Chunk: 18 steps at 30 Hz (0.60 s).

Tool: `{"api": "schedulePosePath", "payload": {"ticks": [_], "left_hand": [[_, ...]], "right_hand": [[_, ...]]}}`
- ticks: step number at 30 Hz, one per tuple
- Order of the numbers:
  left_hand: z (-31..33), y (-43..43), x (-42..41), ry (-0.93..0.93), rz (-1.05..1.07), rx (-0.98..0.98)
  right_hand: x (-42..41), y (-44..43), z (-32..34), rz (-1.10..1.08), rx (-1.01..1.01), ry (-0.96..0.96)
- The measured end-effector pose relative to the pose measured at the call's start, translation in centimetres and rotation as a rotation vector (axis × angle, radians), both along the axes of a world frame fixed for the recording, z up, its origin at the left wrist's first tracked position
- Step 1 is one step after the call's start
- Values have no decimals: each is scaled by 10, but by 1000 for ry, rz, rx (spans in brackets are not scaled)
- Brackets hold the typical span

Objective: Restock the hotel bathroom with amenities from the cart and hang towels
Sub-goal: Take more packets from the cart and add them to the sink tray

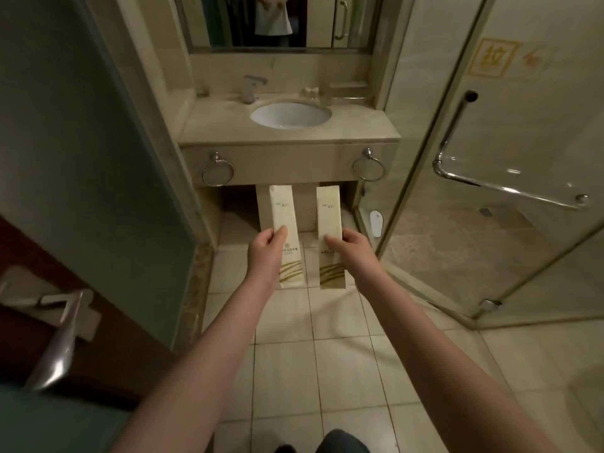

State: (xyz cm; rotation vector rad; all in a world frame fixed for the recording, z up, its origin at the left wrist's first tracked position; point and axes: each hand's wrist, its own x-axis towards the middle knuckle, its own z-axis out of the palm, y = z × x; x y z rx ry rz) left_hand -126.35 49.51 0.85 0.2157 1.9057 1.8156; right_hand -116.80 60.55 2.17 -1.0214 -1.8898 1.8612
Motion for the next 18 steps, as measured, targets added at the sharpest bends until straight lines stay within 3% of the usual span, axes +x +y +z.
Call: {"api": "schedulePosePath", "payload": {"ticks": [18], "left_hand": [[16,330,-321,19,-79,-58]], "right_hand": [[-312,332,-1,-127,-40,60]]}}
